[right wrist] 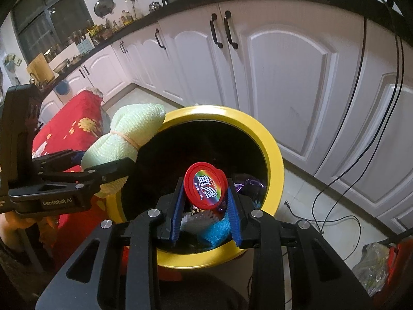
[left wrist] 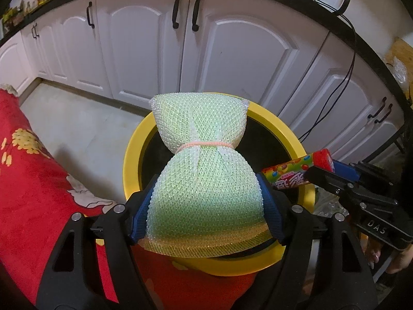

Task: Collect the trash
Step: 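Open both tools to drop the pouch and tube into the bin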

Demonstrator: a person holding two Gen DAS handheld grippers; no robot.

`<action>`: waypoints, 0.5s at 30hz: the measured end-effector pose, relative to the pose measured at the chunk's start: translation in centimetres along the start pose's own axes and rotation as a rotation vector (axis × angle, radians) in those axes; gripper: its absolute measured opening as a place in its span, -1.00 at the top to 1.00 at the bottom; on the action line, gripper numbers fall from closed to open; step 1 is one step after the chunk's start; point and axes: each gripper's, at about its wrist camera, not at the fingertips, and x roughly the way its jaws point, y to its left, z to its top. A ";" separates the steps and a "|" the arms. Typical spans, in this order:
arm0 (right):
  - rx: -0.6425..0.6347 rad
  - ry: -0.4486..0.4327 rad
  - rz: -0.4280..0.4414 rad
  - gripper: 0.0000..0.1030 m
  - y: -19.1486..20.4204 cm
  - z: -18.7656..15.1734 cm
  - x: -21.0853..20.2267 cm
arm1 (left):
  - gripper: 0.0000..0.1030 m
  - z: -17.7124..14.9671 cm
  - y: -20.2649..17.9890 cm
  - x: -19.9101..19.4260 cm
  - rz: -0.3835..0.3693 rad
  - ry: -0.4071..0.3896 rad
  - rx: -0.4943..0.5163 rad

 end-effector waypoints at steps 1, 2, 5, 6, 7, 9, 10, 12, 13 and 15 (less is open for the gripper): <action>0.001 0.002 0.000 0.43 0.0 0.0 0.2 | -0.26 0.0 0.1 0.1 0.002 0.003 -0.005; 0.003 0.002 -0.001 0.43 0.0 0.1 0.3 | -0.26 0.0 0.3 0.1 0.001 0.006 -0.008; 0.020 0.002 -0.013 0.36 -0.3 0.0 0.6 | -0.31 0.2 0.6 0.2 0.003 0.013 -0.012; 0.029 0.002 -0.017 0.23 -0.3 0.0 0.5 | -0.33 0.2 0.7 0.2 0.007 0.013 -0.014; 0.037 0.002 -0.019 0.21 -0.5 0.0 0.5 | -0.38 0.3 0.8 0.1 0.014 0.013 -0.017; 0.040 -0.003 -0.029 0.08 -0.6 0.0 0.2 | -0.49 0.2 1.1 -0.1 0.026 0.011 -0.024; 0.040 -0.008 -0.037 0.04 -0.6 -0.1 0.0 | -0.53 0.1 1.3 -0.3 0.027 0.009 -0.027; 0.033 -0.015 -0.044 -0.01 -0.5 -0.1 -0.6 | -0.71 0.0 1.5 -0.8 0.037 -0.002 -0.033; 0.029 -0.019 -0.049 -0.04 -0.3 -0.2 -0.9 | -0.77 0.0 1.7 -1.1 0.043 -0.005 -0.034; 0.015 -0.034 -0.060 -0.20 0.1 -0.3 -1.7 | -0.79 -0.2 2.1 -1.8 0.058 -0.011 -0.043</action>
